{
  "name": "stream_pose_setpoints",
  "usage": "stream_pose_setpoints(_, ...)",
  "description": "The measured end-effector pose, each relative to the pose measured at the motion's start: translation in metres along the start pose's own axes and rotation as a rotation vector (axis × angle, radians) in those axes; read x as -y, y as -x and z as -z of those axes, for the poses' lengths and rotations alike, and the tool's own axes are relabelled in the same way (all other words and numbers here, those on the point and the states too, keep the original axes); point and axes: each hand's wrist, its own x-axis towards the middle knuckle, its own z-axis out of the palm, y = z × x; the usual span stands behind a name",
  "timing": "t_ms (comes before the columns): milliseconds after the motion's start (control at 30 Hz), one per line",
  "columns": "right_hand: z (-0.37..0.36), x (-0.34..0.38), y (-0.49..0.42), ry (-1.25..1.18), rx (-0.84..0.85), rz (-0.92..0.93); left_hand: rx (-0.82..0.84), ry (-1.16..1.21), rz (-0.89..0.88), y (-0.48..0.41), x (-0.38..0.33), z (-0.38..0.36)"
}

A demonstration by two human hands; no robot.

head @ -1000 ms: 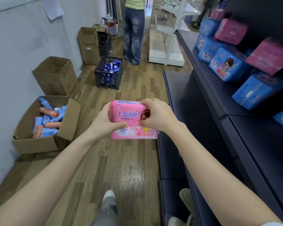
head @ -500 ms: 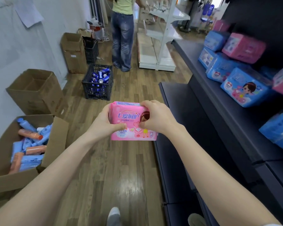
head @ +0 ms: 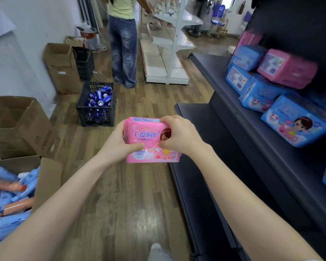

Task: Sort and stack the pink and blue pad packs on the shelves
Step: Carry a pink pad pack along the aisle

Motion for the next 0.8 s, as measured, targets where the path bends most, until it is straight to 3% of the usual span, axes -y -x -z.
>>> stream_pose_setpoints(800, 0.015, -0.137, -0.248, 0.028, 0.006, 0.029, -0.017, -0.073, 0.001, -0.276, -0.013, -0.021)
